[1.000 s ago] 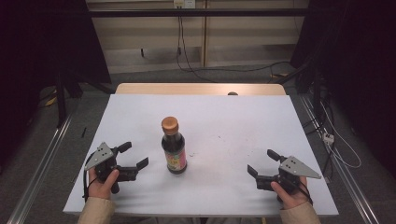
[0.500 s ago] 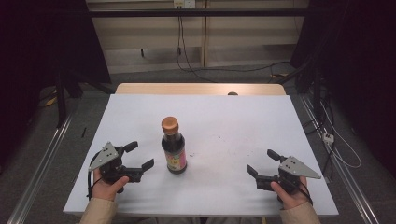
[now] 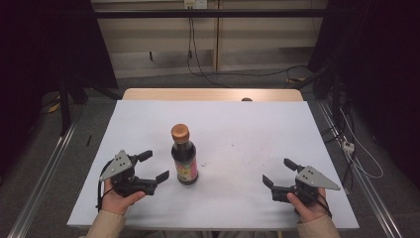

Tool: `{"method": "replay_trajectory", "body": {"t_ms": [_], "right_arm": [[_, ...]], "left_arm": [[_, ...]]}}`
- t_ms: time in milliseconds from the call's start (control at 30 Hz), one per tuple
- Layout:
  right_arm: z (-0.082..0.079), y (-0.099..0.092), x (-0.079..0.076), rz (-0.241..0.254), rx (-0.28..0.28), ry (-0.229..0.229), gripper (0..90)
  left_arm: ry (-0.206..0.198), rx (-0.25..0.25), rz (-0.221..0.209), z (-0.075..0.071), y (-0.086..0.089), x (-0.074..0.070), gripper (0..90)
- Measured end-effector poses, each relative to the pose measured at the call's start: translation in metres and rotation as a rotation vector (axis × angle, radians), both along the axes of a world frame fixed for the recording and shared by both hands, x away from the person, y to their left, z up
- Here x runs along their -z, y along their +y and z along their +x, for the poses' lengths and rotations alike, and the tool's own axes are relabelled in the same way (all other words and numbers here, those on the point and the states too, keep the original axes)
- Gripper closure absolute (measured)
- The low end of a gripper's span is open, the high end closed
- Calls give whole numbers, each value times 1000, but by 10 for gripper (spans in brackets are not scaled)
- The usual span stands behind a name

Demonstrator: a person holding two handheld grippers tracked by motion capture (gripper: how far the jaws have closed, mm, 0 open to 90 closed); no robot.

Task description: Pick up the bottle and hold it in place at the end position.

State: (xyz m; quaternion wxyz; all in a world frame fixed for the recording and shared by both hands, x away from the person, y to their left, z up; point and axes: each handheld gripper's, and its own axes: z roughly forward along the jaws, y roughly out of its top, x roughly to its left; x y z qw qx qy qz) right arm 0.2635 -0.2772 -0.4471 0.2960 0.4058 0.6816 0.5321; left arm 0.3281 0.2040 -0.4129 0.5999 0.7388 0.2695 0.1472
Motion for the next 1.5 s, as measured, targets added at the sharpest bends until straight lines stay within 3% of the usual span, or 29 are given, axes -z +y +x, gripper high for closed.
{"method": "replay_trajectory", "body": {"t_ms": [200,567,900,1000,1500], "right_arm": [[0,-1,0,3,-2,3,53],[0,-1,1,5,-1,8,53],[0,2,1,-2,-14,8,54],[-1,2,0,0,-14,6,54],[-1,2,0,-3,-18,2,54]], "left_arm": [[-1,25,23,-1,-11,-1,53],[2,40,31,0,-14,-1,53],[5,39,7,2,-16,-4,62],[2,46,-13,2,-21,-6,65],[-6,52,-23,6,-42,-11,80]]}}
